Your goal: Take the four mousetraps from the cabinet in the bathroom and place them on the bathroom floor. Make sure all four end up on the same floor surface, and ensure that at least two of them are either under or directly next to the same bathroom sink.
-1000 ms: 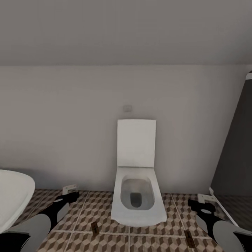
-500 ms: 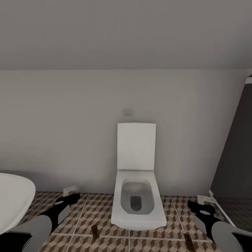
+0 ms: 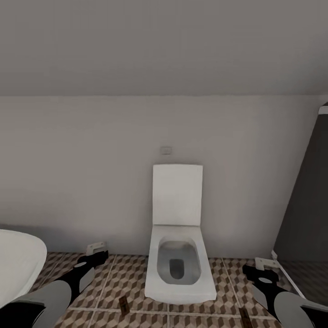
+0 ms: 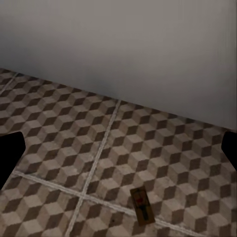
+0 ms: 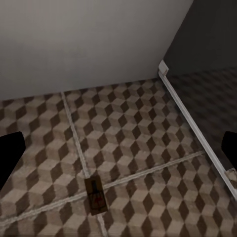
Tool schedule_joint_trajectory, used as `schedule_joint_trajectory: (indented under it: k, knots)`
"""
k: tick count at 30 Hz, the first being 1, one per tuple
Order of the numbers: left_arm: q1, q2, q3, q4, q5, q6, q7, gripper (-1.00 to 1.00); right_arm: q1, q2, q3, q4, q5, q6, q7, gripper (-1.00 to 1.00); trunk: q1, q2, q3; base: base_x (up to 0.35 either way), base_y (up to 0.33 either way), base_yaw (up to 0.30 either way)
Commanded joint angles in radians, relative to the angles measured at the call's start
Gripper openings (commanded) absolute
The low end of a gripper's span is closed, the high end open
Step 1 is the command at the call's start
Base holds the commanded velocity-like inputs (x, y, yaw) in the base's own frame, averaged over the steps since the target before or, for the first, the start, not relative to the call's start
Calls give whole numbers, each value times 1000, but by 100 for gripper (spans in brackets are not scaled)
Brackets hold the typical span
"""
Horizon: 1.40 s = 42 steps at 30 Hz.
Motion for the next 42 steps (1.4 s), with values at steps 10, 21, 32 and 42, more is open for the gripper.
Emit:
schedule_joint_trajectory:
  k: [10,21,32,42]
  knots:
    - [-1,-6,-9,2,8,-2,2,100,7,22,-7,3,8,-7,-7,100,-39,70,30,0,0,0]
    - [-1,-6,-7,5,10,-1,3,100,9,26,-7,3,7,-7,-9,100,-81,147,65,0,0,0]
    - [-1,-8,-7,7,11,0,3,100,9,27,-7,3,7,-7,-10,100,-123,224,99,0,0,0]
    - [-1,-7,-7,8,11,-1,3,100,9,28,-7,3,7,-7,-11,100,-161,294,131,0,0,0]
